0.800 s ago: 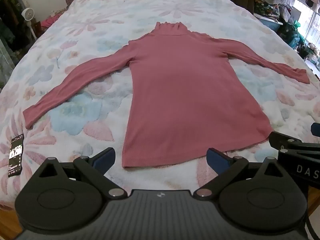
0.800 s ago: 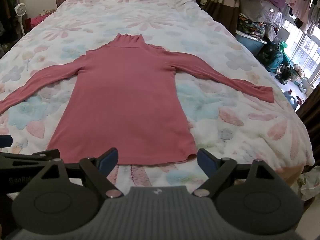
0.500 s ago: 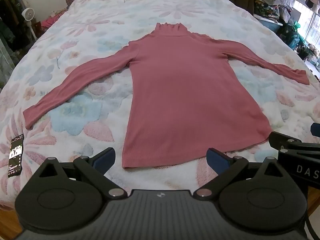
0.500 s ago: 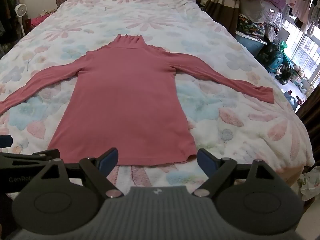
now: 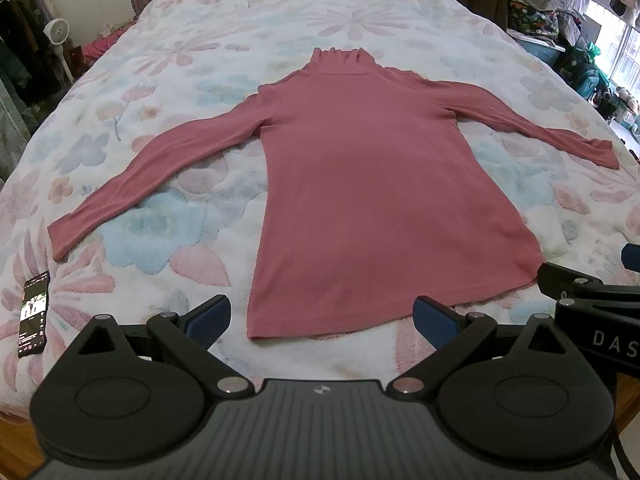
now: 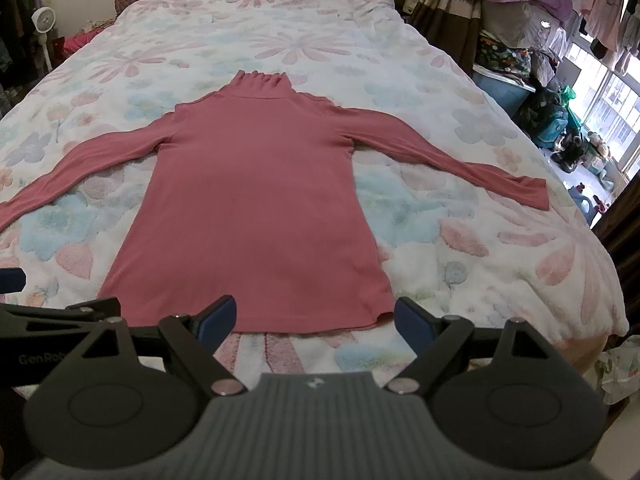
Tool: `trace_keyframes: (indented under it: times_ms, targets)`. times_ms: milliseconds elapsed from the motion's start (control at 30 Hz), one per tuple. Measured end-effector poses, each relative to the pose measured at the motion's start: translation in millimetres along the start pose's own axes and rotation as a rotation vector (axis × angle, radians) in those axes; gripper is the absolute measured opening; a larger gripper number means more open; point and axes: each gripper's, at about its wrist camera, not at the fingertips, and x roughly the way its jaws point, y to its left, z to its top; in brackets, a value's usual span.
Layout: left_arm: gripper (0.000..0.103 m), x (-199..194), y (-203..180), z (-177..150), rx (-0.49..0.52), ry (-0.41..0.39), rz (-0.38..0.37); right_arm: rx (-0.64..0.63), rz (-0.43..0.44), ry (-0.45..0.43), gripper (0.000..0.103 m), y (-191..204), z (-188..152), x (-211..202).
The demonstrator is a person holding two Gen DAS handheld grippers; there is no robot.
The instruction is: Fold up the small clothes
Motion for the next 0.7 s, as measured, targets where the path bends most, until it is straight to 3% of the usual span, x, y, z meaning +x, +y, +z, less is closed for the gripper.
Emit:
trace_keyframes:
  times_ms: [700]
  targets:
    - [0.103, -0.2, -0.3, -0.1, 0.001, -0.004, 0.0, -0.001, 0.0, -0.004, 0.082, 5.9, 7.8, -4.8]
